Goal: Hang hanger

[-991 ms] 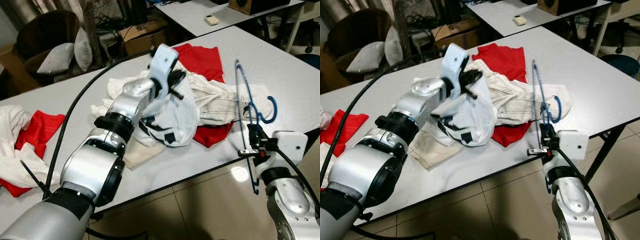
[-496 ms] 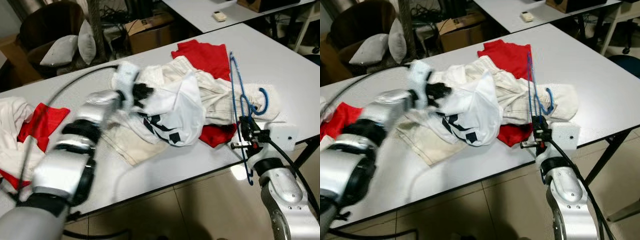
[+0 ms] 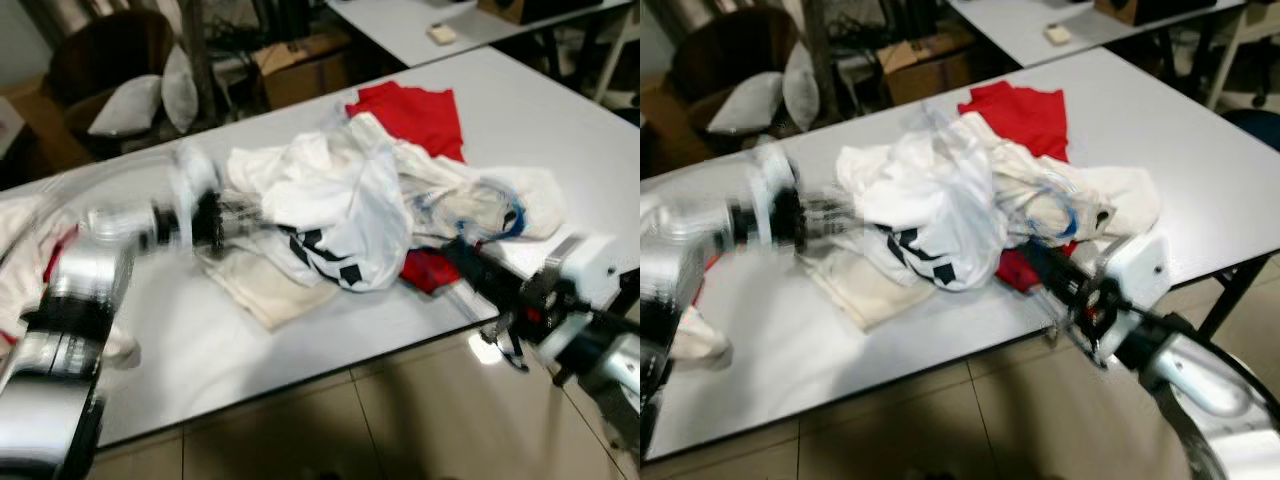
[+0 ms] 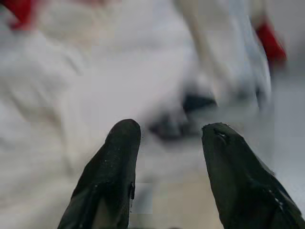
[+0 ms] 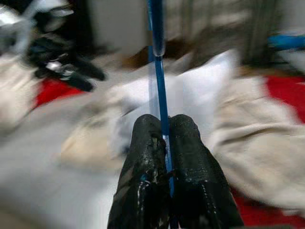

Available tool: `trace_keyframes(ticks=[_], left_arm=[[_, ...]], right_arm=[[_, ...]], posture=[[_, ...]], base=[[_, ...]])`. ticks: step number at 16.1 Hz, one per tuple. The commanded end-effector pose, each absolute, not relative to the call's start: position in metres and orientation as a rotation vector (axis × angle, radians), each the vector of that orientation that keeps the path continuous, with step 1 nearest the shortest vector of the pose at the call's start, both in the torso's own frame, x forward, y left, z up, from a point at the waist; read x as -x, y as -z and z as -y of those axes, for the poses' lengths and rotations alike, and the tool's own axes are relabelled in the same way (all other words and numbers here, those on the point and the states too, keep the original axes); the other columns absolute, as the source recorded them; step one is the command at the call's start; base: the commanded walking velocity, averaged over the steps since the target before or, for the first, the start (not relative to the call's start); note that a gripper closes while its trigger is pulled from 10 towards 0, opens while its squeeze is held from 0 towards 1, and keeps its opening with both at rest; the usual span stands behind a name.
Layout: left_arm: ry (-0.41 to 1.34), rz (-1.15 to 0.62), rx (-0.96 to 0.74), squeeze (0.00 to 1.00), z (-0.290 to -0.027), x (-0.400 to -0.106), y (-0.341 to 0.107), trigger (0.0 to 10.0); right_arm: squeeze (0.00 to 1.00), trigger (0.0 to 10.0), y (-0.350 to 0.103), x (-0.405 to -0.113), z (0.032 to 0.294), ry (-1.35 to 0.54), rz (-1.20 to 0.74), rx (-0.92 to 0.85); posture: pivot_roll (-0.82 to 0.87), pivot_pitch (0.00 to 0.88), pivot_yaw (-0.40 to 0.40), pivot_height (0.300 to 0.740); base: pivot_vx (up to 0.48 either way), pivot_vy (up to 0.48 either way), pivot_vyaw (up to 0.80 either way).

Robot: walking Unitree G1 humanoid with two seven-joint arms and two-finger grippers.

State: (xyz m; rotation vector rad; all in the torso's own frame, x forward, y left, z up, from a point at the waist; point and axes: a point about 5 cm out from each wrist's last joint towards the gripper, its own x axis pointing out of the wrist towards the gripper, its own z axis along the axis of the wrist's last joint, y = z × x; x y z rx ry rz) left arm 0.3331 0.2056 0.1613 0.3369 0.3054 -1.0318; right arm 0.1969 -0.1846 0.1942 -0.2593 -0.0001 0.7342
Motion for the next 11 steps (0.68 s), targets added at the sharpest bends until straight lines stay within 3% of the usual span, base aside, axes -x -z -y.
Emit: trace_keyframes(ticks=[1, 4, 6, 11], left_arm=[[1.031, -0.328, -0.441, 0.00, -0.210, -0.329, -0.166, 10.0], [0.962, -0.309, -0.442, 0.00, -0.196, -0.327, -0.154, 10.0], [0.867, -0.253, -0.449, 0.00, -0.180, -0.332, -0.147, 10.0], [0.976, -0.201, -0.454, 0.00, -0.152, -0.319, -0.138, 10.0]], right_arm=[[0.00, 10.0, -0.194, -0.190, 0.179, -0.828, -0.035, 0.256], [0.00, 10.0, -0.175, -0.200, 0.186, -0.766, -0.176, 0.298], [0.00, 10.0, -0.165, -0.217, 0.196, -0.615, -0.231, 0.299], [0.00, 10.0, -0.153, -0.235, 0.236, -0.235, -0.343, 0.352]], posture=[[-0.01, 0.000, 0.210, 0.740], [-0.02, 0.000, 0.203, 0.740], [-0.02, 0.000, 0.203, 0.740], [-0.03, 0.000, 0.222, 0.740]], base=[[0.000, 0.000, 0.00], [0.000, 0.000, 0.00], [0.000, 0.000, 0.00], [0.000, 0.000, 0.00]])
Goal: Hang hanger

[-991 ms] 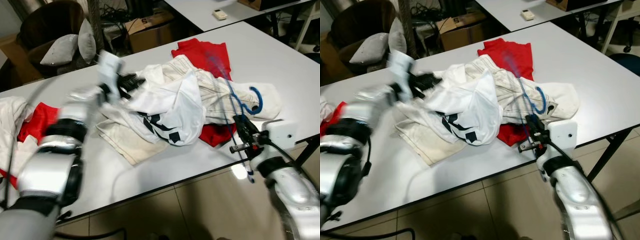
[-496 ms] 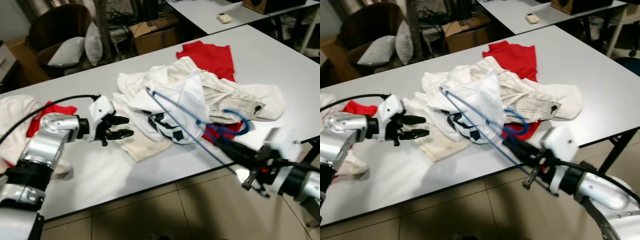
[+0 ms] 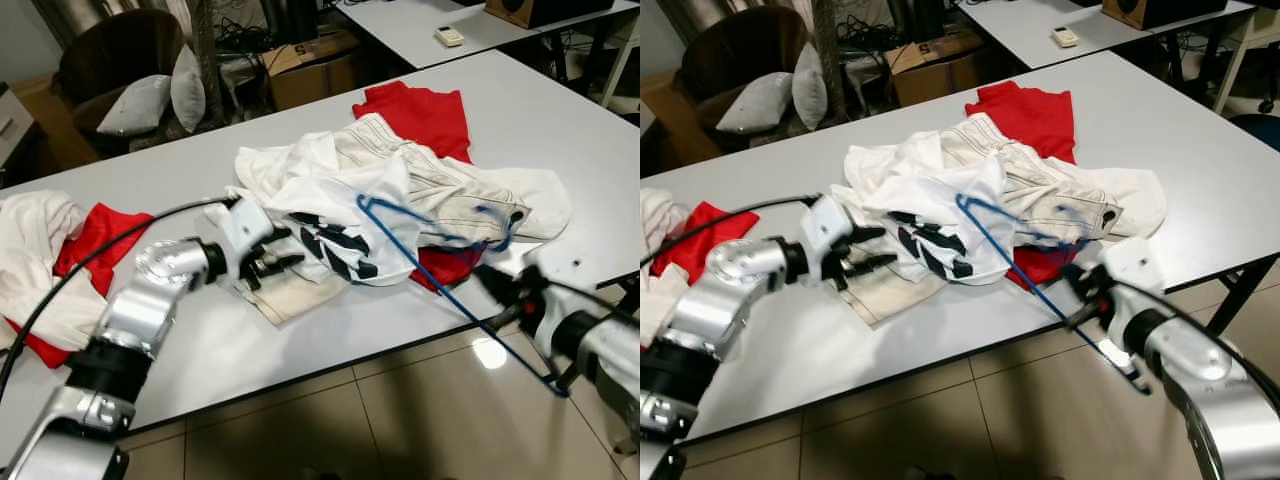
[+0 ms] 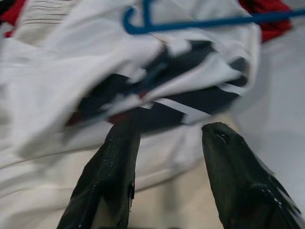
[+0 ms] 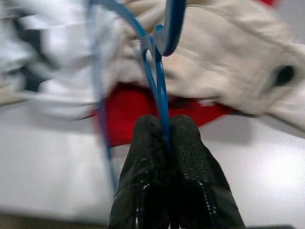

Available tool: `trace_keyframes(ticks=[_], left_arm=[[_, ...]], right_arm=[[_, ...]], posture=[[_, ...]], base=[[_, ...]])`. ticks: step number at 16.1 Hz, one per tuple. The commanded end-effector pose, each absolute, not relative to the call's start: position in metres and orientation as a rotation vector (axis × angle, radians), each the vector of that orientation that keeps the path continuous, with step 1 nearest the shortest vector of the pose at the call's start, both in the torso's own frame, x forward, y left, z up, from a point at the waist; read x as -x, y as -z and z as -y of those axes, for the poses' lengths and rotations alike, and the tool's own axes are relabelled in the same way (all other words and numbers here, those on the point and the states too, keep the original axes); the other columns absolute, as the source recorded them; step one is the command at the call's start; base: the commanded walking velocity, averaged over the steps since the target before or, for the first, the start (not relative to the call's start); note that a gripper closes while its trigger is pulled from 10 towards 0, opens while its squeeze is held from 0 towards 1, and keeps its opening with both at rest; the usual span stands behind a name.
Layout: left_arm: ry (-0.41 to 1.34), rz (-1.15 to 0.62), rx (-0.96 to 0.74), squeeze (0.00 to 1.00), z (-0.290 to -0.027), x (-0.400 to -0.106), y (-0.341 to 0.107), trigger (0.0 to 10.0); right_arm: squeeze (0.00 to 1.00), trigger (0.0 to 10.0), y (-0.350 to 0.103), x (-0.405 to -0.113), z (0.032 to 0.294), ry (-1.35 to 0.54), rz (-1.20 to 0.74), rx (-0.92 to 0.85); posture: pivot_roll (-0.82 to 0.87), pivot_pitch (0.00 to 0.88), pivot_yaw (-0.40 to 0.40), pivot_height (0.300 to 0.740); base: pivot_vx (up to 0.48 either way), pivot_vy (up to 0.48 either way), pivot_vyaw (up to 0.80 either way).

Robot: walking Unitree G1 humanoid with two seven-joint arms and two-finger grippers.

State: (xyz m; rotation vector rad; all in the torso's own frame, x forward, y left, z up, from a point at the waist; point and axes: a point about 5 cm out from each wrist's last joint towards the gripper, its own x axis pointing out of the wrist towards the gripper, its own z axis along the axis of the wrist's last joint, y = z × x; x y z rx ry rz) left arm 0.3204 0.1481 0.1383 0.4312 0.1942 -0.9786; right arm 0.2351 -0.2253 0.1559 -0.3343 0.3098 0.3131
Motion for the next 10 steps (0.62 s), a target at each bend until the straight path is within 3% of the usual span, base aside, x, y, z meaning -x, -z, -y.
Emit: trace_keyframes(ticks=[1, 5, 10], left_arm=[[0.988, -0.183, -0.450, 0.00, -0.148, -0.318, -0.138, 10.0], [1.068, -0.171, -0.521, 0.00, -0.142, -0.308, -0.133, 10.0], [1.029, -0.097, -0.527, 0.00, -0.121, -0.316, -0.125, 10.0]], right_arm=[[0.00, 10.0, -0.155, -0.238, 0.239, -0.188, -0.324, 0.336], [0.00, 10.0, -0.155, -0.248, 0.242, -0.094, -0.298, 0.288], [0.00, 10.0, -0.157, -0.256, 0.219, -0.129, -0.252, 0.237]], posture=[[-0.03, 0.000, 0.222, 0.740], [0.01, 0.000, 0.233, 0.740], [0.02, 0.000, 0.261, 0.740]], base=[[0.000, 0.000, 0.00], [0.000, 0.000, 0.00], [0.000, 0.000, 0.00]])
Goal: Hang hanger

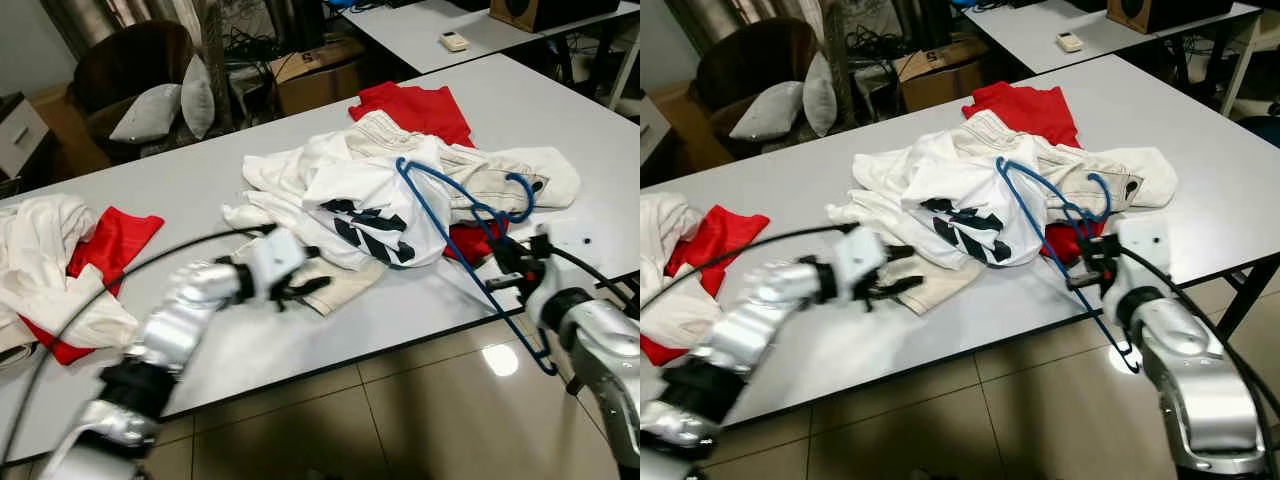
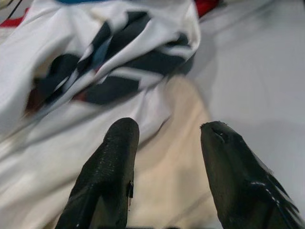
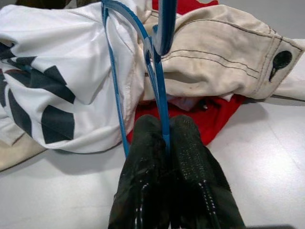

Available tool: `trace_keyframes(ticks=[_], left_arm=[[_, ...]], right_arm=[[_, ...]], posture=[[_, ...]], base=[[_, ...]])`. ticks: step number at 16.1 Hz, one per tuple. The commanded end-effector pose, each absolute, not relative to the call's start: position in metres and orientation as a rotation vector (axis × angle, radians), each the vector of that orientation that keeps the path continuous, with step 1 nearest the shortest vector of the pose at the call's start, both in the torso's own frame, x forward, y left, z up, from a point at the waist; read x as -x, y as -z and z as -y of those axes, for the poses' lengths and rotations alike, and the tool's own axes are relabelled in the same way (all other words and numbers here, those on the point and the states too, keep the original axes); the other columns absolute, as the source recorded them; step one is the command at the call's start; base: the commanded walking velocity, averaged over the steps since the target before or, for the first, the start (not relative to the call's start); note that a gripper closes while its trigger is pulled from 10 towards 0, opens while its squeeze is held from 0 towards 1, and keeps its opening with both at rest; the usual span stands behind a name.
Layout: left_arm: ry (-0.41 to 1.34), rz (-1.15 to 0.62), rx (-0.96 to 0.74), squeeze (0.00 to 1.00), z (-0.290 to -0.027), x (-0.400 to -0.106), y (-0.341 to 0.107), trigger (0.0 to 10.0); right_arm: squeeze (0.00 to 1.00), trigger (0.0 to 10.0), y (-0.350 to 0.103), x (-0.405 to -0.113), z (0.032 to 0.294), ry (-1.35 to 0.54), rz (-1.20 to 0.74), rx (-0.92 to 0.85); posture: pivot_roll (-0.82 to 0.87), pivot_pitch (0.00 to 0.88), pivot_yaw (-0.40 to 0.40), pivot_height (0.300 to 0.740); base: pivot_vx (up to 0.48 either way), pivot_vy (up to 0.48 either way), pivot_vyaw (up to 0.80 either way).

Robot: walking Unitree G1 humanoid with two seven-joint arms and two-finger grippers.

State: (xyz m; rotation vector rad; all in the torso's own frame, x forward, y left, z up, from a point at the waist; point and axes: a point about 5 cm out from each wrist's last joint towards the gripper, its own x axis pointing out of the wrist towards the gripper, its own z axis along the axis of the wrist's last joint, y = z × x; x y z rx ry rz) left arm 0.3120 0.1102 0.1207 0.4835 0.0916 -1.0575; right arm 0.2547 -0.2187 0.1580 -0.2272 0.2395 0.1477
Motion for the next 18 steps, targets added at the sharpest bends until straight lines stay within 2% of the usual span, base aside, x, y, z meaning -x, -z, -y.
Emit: trace_keyframes(ticks=[1, 6, 7, 8, 9, 13, 18], left_arm=[[1.029, -0.068, -0.498, 0.00, -0.111, -0.318, -0.126, 10.0], [1.077, -0.055, -0.500, 0.00, -0.080, -0.320, -0.113, 10.0], [1.078, -0.061, -0.507, 0.00, -0.080, -0.320, -0.112, 5.6], [1.077, -0.077, -0.519, 0.00, -0.081, -0.321, -0.108, 2.5], [1.076, -0.086, -0.525, 0.00, -0.081, -0.322, -0.106, 0.0], [1.000, -0.079, -0.553, 0.00, -0.077, -0.330, -0.099, 0.0], [0.992, -0.107, -0.614, 0.00, -0.082, -0.331, -0.091, 0.0]], right_arm=[[0.00, 10.0, -0.157, -0.256, 0.216, -0.128, -0.250, 0.231], [0.00, 10.0, -0.176, -0.249, 0.206, -0.165, -0.130, 0.186], [0.00, 10.0, -0.182, -0.248, 0.205, -0.163, -0.096, 0.172], [0.00, 10.0, -0.193, -0.245, 0.205, -0.150, -0.027, 0.139], [0.00, 10.0, -0.198, -0.243, 0.206, -0.137, 0.007, 0.118], [0.00, 10.0, -0.202, -0.224, 0.217, -0.039, 0.057, 0.071], [0.00, 10.0, -0.171, -0.205, 0.218, 0.008, -0.089, 0.065]], posture=[[0.02, 0.000, 0.263, 0.740], [-0.02, 0.000, 0.262, 0.740], [-0.03, 0.000, 0.266, 0.740], [-0.04, 0.000, 0.265, 0.740], [-0.04, 0.000, 0.265, 0.740], [-0.07, 0.000, 0.258, 0.740], [-0.09, 0.000, 0.260, 0.740]], base=[[0.000, 0.000, 0.00], [0.000, 0.000, 0.00], [0.000, 0.000, 0.00], [0.000, 0.000, 0.00], [0.000, 0.000, 0.00], [0.000, 0.000, 0.00], [0.000, 0.000, 0.00]])
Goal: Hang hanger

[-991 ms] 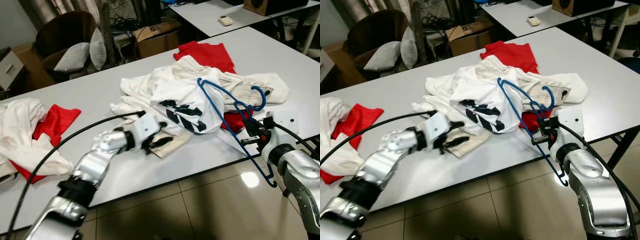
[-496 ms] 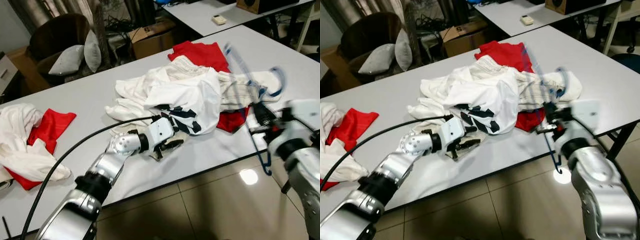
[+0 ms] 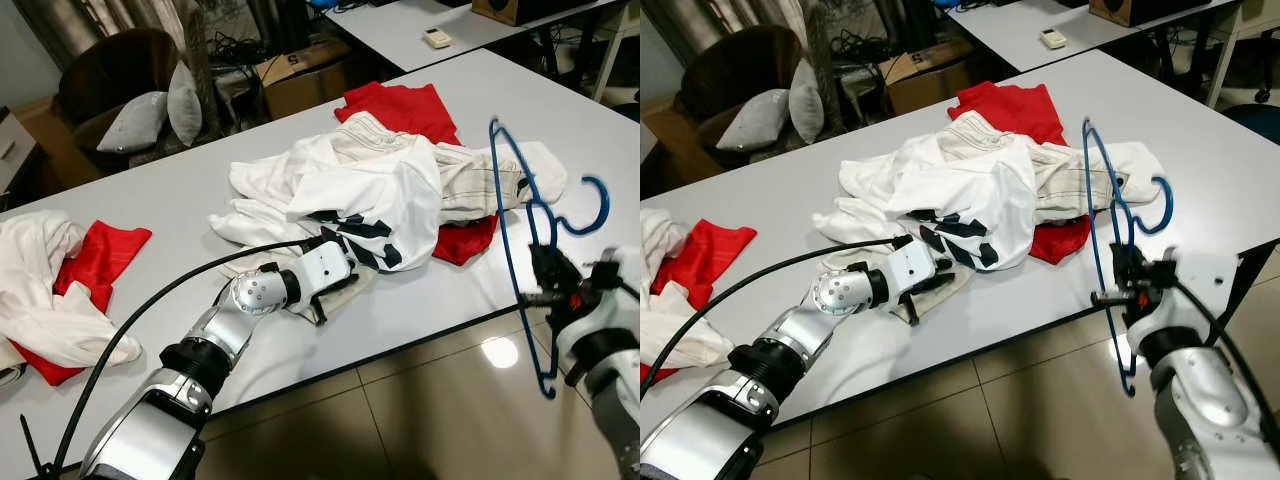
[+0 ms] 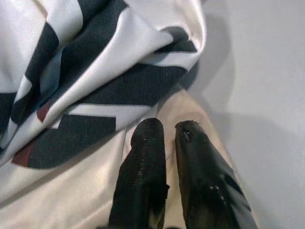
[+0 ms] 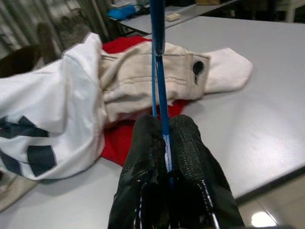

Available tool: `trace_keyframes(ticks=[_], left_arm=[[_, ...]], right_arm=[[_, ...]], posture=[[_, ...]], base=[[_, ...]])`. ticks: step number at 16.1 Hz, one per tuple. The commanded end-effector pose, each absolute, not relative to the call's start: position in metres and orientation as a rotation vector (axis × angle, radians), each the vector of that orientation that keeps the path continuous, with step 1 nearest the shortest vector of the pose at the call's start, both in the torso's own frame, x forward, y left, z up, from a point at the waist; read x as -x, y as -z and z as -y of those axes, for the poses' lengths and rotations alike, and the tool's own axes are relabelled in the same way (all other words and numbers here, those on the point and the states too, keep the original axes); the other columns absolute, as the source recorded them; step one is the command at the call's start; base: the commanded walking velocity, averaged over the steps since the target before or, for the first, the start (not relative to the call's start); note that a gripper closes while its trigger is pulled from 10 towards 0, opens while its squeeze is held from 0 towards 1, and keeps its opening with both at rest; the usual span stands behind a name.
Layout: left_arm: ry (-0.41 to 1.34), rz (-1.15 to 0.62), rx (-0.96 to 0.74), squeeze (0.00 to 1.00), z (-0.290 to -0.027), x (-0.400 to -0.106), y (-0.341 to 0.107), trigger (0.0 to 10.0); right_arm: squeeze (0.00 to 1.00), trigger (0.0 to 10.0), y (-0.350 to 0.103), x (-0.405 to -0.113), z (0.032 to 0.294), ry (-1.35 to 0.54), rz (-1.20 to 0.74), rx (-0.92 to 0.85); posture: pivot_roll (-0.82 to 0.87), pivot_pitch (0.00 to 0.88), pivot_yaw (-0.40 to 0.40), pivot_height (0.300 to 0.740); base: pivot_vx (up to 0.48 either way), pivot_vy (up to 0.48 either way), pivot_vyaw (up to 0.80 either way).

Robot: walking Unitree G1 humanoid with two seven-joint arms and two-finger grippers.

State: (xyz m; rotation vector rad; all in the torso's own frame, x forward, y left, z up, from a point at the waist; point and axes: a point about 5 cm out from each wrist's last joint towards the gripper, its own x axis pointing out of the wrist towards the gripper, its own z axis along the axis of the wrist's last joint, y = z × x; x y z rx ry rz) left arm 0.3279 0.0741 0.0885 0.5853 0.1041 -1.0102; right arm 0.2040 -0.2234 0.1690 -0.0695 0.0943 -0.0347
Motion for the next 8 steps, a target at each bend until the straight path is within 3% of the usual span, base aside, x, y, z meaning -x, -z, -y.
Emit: trace_keyframes(ticks=[1, 8], left_arm=[[0.966, -0.122, -0.651, 0.00, -0.085, -0.333, -0.087, 0.0], [0.896, -0.054, -0.646, 0.00, -0.089, -0.335, -0.090, 0.0]], right_arm=[[0.00, 10.0, -0.158, -0.199, 0.221, 0.071, -0.131, 0.057], [0.00, 10.0, -0.145, -0.196, 0.226, 0.137, -0.146, 0.055]], posture=[[-0.09, 0.000, 0.259, 0.740], [-0.10, 0.000, 0.229, 0.740]], base=[[0.000, 0.000, 0.00], [0.000, 0.000, 0.00]])
